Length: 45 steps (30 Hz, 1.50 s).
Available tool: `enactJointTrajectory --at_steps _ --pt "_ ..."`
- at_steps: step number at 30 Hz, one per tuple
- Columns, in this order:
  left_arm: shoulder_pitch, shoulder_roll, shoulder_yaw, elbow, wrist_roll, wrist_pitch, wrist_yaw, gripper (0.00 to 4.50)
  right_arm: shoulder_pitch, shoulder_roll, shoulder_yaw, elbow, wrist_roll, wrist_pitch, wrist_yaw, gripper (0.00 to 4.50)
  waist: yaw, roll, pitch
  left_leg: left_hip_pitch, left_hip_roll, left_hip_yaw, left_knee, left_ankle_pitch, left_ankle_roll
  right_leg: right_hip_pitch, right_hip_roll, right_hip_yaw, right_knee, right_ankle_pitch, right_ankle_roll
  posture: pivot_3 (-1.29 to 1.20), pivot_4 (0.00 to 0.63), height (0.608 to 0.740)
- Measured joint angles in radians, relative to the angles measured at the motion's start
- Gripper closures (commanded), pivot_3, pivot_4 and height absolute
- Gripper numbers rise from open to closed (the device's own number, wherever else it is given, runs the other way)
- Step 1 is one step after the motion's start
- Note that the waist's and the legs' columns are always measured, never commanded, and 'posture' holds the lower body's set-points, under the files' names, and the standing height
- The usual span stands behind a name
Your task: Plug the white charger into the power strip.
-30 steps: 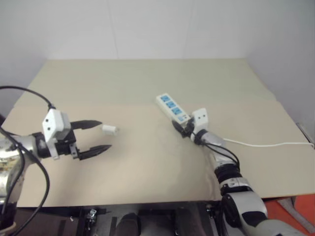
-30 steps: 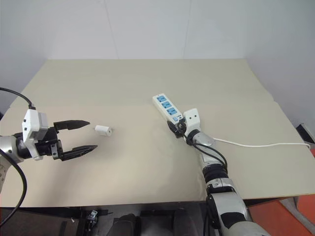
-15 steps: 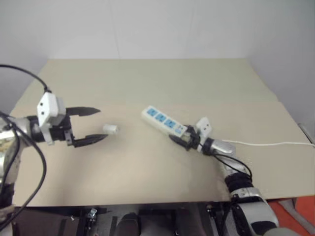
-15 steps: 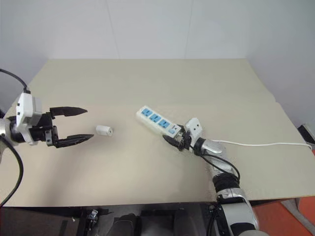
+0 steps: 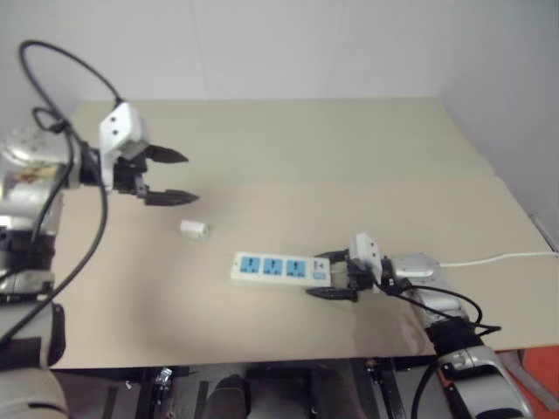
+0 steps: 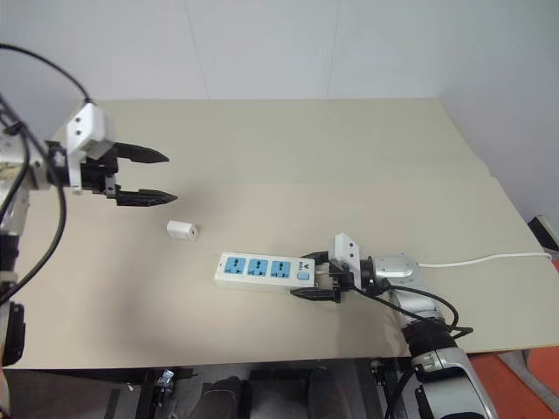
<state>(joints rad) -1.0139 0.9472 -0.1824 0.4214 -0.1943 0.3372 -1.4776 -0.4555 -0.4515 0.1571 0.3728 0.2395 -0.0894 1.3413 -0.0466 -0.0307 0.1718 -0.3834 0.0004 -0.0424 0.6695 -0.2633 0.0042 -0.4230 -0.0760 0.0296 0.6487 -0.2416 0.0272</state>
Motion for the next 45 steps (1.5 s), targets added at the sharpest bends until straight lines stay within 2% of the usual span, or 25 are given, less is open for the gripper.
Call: enactJointTrajectory --at_steps 3,6,8,11,16,23,35,45 --pt "-0.1 0.021 -0.183 0.041 0.073 -0.004 -0.1 0.0 -0.003 0.016 0.008 0.01 -0.002 -0.003 -0.007 1.07 -0.003 0.0 0.0 -0.001 0.0 0.0 0.0 0.0 0.0 -0.001 0.0 0.0 0.0 0.0 0.0 0.0 0.15 0.74" --pt "-0.192 0.033 -0.36 0.141 0.13 -0.076 -0.129 0.0 -0.001 0.029 0.012 0.011 -0.004 -0.003 -0.019 1.07 -0.003 0.0 0.0 0.0 0.0 0.0 0.0 0.0 0.0 -0.001 0.001 0.0 0.0 0.0 0.0 0.0 0.15 0.74" --pt "-0.246 0.012 -0.455 0.239 0.22 -0.152 -0.131 0.0 0.001 0.038 0.017 0.008 -0.004 0.002 -0.029 1.07 -0.001 0.0 0.0 0.0 0.0 0.0 0.001 0.0 0.0 0.0 0.001 0.0 -0.001 0.0 0.0 0.0 0.15 0.74" --pt "-0.269 -0.051 -0.529 0.371 0.328 -0.258 -0.133 0.0 0.008 0.038 0.017 -0.005 -0.004 0.01 -0.037 1.07 0.001 0.0 0.0 -0.001 0.0 0.0 0.002 0.0 0.0 0.0 0.0 0.0 0.0 0.0 0.001 0.0 0.15 0.74" --pt "-0.305 -0.183 -0.523 0.529 0.43 -0.335 -0.124 0.0 0.023 0.038 0.017 -0.035 -0.002 0.023 -0.048 1.07 0.001 0.0 0.0 -0.006 0.0 -0.003 0.007 -0.001 0.002 -0.002 0.0 -0.002 0.0 0.0 0.001 0.0 0.15 0.74" --pt "-0.334 -0.269 -0.494 0.618 0.515 -0.394 -0.083 0.0 0.051 0.037 0.018 -0.079 -0.001 0.044 -0.077 1.07 0.001 0.0 0.0 -0.005 0.0 -0.003 0.008 -0.002 0.003 -0.001 0.0 -0.002 0.001 0.0 0.001 0.0 0.15 0.74" --pt "-0.292 -0.344 -0.494 0.67 0.662 -0.489 0.016 0.0 0.093 0.044 0.015 -0.14 -0.001 0.073 -0.129 1.07 0.002 0.0 0.0 -0.005 -0.001 -0.003 0.008 -0.002 0.003 -0.001 0.0 -0.002 0.002 0.001 0.002 0.0 0.15 0.74" --pt "-0.296 -0.395 -0.489 0.698 0.709 -0.517 0.047 0.0 0.112 0.052 0.016 -0.16 -0.001 0.076 -0.16 1.07 0.001 0.0 0.0 -0.004 -0.001 -0.003 0.009 -0.002 0.003 -0.001 0.0 -0.002 0.006 0.001 0.002 0.0 0.15 0.74"
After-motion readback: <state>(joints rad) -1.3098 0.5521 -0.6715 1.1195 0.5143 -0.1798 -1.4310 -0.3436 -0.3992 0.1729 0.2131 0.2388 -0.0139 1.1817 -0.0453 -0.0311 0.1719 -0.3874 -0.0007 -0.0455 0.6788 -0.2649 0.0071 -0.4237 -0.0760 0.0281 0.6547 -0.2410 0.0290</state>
